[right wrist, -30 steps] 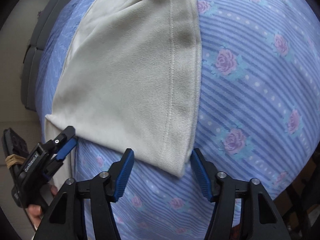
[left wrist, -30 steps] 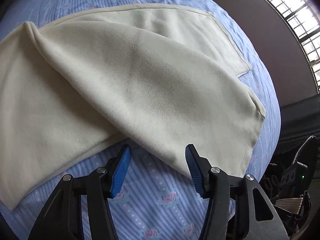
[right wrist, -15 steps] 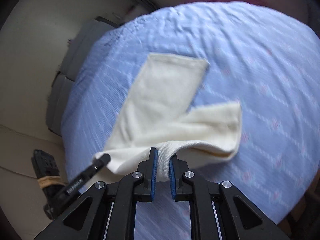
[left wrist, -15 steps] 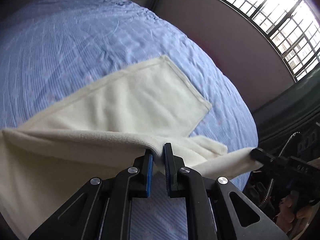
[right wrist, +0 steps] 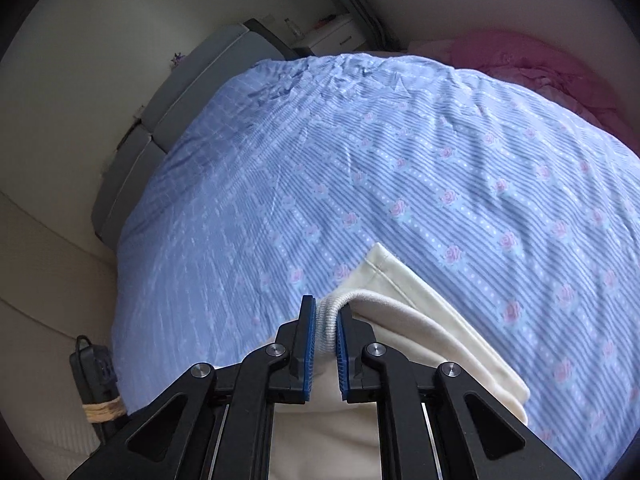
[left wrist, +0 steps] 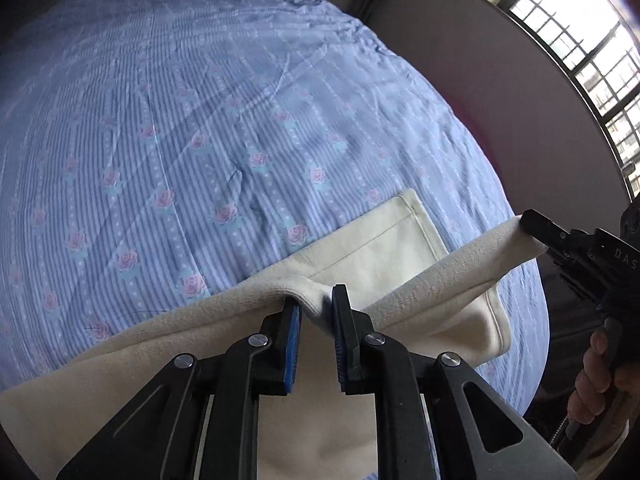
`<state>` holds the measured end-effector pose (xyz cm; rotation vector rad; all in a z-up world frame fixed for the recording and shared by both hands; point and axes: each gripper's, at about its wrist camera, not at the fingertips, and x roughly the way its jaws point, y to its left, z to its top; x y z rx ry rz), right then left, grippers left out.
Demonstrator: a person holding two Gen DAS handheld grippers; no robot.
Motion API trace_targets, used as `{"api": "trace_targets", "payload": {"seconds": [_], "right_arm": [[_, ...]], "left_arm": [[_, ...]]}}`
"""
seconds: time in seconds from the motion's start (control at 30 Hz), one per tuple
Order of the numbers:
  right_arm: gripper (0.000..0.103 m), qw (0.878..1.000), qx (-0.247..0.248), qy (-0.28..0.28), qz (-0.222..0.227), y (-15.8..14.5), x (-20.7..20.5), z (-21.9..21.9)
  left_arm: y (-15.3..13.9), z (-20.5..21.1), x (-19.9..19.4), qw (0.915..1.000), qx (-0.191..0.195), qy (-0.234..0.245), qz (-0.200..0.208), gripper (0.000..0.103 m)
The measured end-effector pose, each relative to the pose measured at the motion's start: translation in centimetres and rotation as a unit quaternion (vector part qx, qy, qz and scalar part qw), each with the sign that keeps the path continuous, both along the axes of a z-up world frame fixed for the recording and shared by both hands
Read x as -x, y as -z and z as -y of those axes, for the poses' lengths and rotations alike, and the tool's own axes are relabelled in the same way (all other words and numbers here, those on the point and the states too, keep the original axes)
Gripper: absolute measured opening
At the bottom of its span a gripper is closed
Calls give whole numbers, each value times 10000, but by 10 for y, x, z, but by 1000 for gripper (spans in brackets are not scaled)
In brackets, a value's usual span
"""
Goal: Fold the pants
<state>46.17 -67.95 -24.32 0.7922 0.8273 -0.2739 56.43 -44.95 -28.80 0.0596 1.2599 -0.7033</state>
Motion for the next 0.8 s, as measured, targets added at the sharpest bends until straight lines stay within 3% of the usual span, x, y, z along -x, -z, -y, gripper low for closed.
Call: {"api": "trace_targets", "payload": {"seconds": [0.17, 0.2, 0.23, 0.3, 0.37, 0.43, 0.5, 0.63, 0.8], "right_arm": [[8, 9985, -12, 55, -546, 41, -28, 18], [8, 9982, 21, 84, -599, 44, -30, 21], [8, 9979, 95, 52, -646, 46, -33, 23], [9, 9972, 121, 46, -732, 47, -39, 28], [14, 9970, -110, 134, -760, 49, -44, 39], [45, 9955, 124, 240, -903, 37, -44, 49], [55, 9959, 472, 320, -697, 17, -35, 53], [56, 9890, 1253, 124, -774, -11, -7, 53], [56, 9856, 1391, -572, -770, -3, 43, 41]], "left_arm": [[6, 3, -4, 9997, -16, -142, -222, 24], [4, 5, -4, 9996, -29, -135, -238, 29], [0, 8, -4, 9997, -29, -120, -189, 51], [-18, 14, -3, 9994, -36, -157, 304, 77], [-38, 18, 1, 9976, -26, -95, 686, 79], [-51, 19, 5, 9969, -27, -3, 784, 80], [-60, 13, 14, 9951, -63, 52, 984, 80], [-68, -4, 42, 9917, -232, 15, 1266, 80], [-54, -13, 93, 9925, -324, 110, 1172, 80]]}}
